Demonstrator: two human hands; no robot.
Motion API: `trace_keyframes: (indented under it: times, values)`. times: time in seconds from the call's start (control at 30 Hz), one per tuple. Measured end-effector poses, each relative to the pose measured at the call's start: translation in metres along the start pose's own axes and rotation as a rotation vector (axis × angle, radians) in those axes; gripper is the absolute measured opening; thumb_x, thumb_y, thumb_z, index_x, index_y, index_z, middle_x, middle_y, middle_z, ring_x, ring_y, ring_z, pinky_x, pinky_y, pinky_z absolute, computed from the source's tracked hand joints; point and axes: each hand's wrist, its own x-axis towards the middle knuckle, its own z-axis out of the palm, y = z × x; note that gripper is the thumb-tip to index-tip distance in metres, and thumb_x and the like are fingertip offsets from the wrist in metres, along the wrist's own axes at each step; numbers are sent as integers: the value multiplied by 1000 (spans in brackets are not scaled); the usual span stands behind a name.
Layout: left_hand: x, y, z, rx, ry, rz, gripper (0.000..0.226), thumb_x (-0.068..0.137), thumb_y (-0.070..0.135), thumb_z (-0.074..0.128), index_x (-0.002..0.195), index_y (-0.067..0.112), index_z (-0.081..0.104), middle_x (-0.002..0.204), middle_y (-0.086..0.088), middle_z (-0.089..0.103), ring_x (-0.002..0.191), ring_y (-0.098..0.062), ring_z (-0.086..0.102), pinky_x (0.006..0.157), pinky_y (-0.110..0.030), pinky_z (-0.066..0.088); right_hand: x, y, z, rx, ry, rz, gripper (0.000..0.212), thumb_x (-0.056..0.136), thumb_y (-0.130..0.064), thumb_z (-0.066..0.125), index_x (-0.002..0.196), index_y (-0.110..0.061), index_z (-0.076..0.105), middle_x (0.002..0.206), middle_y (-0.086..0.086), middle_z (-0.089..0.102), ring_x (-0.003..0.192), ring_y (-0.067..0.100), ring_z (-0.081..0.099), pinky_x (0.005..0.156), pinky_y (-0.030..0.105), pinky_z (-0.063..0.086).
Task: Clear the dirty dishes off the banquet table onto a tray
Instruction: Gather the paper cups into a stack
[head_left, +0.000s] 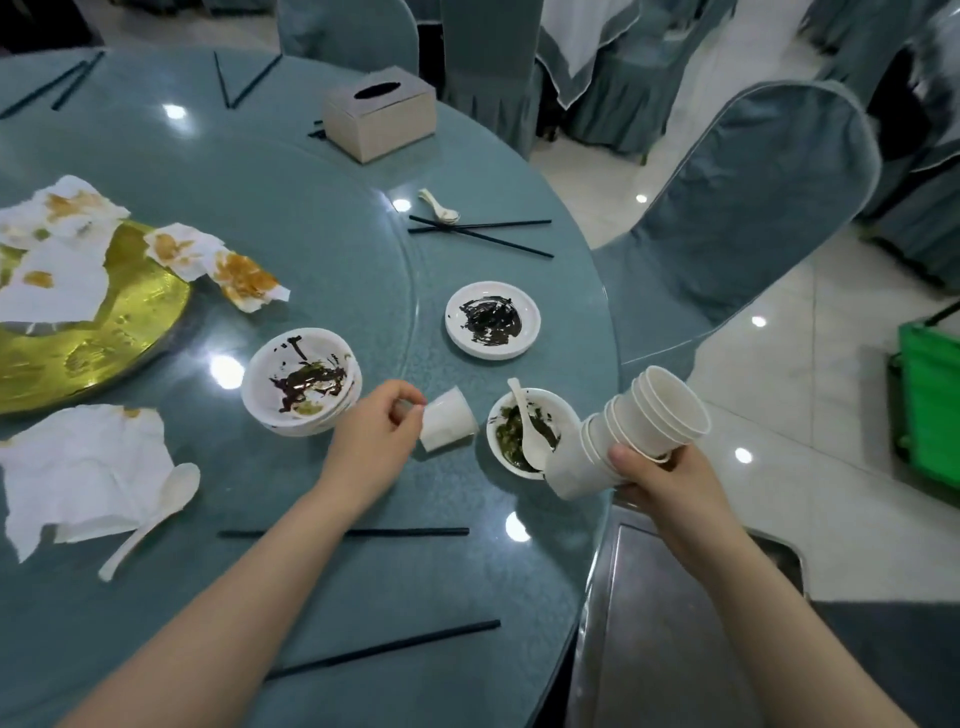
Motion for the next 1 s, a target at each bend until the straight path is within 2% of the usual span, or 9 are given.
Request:
trace_keyframes:
  times: [0.13, 0.2, 0.3, 0.37, 0.53, 0.63, 0.77, 0.93, 1.0]
  values:
    - [20, 19, 38, 198, -134, 48, 10, 88, 21, 56, 89, 31, 59, 69, 13, 59, 68, -2, 56, 62, -25, 40, -3, 1, -12, 28, 32, -12, 46, 60, -32, 77, 103, -19, 67, 103, 7, 72, 102, 32, 65, 86, 53, 54]
    - [27, 25, 56, 313, -241, 19, 9, 89, 28, 55, 97, 25, 58, 80, 7, 65, 80, -16, 63, 67, -31, 45, -3, 3, -16, 30, 52, -17, 45, 59, -32, 77, 101, -18, 67, 102, 6, 72, 101, 31, 65, 89, 55, 52]
    - [25, 25, 82, 551, -348, -5, 35, 90, 37, 54, 119, 19, 46, 103, -6, 65, 95, -28, 61, 68, -32, 41, -2, 8, -21, 33, 64, -20, 49, 59, -34, 77, 102, -15, 66, 101, 6, 72, 99, 26, 66, 90, 51, 52]
    - [18, 22, 94, 530, -382, -66, 47, 90, 33, 56, 129, 18, 35, 111, -8, 62, 95, -30, 61, 69, -32, 43, -2, 12, -23, 42, 59, -17, 51, 58, -34, 77, 104, -14, 65, 101, 5, 72, 99, 25, 66, 89, 46, 53]
    - [7, 27, 104, 155, -294, -229, 39, 89, 9, 46, 126, 20, 40, 101, -5, 64, 52, -14, 63, 35, -18, 41, -4, 20, -33, 86, 50, -20, 47, 59, -33, 77, 102, -17, 66, 99, 0, 73, 95, 17, 68, 80, 32, 56]
    - [4, 32, 85, 60, -223, -203, 28, 87, 9, 45, 111, 21, 49, 92, 0, 65, 48, -10, 64, 39, -16, 44, 0, 18, -31, 101, -2, -21, 47, 61, -31, 77, 105, -18, 65, 101, 3, 72, 94, 19, 68, 76, 32, 58]
    - [5, 35, 37, 23, -93, -159, 27, 87, 9, 45, 102, 31, 44, 80, 4, 65, 46, -5, 63, 38, -9, 36, 12, 12, -15, 100, -77, 12, 59, 59, -37, 78, 112, -18, 62, 106, 3, 72, 95, 17, 68, 71, 29, 55]
    - [9, 24, -35, 6, 88, -165, 32, 86, 8, 47, 106, 32, 46, 81, 6, 67, 49, -11, 66, 50, -24, 47, 32, -7, 24, 66, -159, -1, 64, 50, -46, 88, 106, -25, 66, 105, -3, 72, 94, 12, 69, 70, 23, 55]
    - [8, 17, -59, -2, 125, -210, 39, 83, 5, 45, 109, 35, 45, 83, 6, 67, 48, -14, 66, 45, -23, 47, 39, -13, 41, 68, -190, -6, 57, 55, -39, 86, 105, -22, 66, 104, -2, 73, 93, 13, 69, 69, 22, 55]
